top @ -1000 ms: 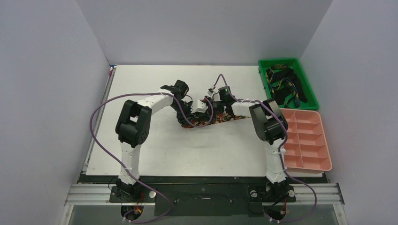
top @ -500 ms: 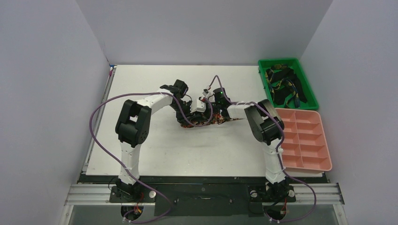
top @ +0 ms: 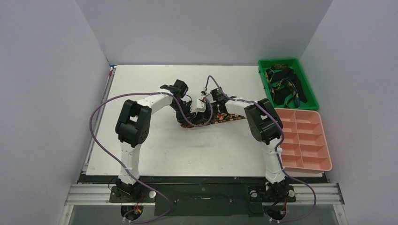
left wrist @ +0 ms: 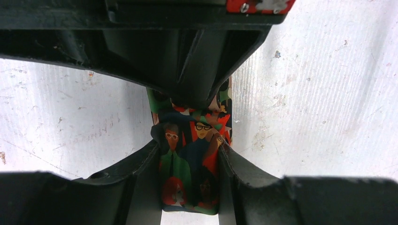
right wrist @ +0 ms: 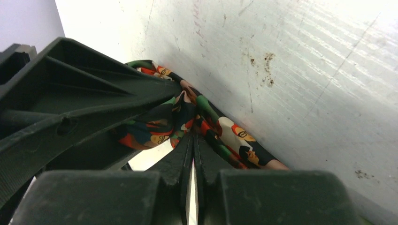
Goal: Roll the ties
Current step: Roll the tie at the center of the board.
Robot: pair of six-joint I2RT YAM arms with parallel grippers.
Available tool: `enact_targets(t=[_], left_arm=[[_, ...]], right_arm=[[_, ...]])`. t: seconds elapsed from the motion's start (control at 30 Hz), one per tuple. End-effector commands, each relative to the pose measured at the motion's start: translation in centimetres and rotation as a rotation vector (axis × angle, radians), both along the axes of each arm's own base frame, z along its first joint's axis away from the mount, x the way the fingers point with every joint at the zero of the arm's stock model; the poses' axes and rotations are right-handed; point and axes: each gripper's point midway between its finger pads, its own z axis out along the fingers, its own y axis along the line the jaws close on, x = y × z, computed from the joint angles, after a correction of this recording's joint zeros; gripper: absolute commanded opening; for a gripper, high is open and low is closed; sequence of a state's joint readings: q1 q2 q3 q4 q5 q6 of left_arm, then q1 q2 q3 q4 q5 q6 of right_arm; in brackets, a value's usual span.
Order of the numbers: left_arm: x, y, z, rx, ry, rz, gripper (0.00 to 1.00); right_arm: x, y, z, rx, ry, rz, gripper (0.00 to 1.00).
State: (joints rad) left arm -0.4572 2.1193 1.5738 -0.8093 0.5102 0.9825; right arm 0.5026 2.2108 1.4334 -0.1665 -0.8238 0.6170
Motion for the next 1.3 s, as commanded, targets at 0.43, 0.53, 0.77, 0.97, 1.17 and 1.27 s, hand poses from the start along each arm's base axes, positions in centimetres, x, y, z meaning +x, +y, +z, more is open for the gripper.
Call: enact_targets(t=[0.43, 0.53, 0.77, 0.97, 1.17, 1.27], left_arm=[[-1.3, 0.6, -1.5, 0.027, 0.060, -0.028, 0.31], [-1.4, 0.6, -1.6, 0.028, 0.062, -0.028, 0.31], [-1.3, 0.6, -1.5, 0.027, 0.062, -0.028, 0.31], [-1.3, 0.6, -1.6, 0.027, 0.065, -0.026, 0.32], [-1.3, 0.5, -1.6, 0.028, 0.067, -0.026, 0.32], [-1.3, 0.5, -1.6, 0.028, 0.067, -0.026, 0.32]], right_arm=[[1.5, 2.1, 7.0, 0.306, -0.046, -0.119, 0.46], [1.8, 2.6, 7.1, 0.354, -0.003, -0.164, 0.51], [2.1, 3.5, 7.3, 0.422, 0.010, -0.185, 0.51], [0.6, 2.9, 2.4, 0.180, -0.015, -0.106, 0.52], [1.4, 3.1, 1.1, 0.186, 0.010, -0.155, 0.43], [1.4, 3.0, 0.1, 0.167, 0.010, -0.149, 0.22]])
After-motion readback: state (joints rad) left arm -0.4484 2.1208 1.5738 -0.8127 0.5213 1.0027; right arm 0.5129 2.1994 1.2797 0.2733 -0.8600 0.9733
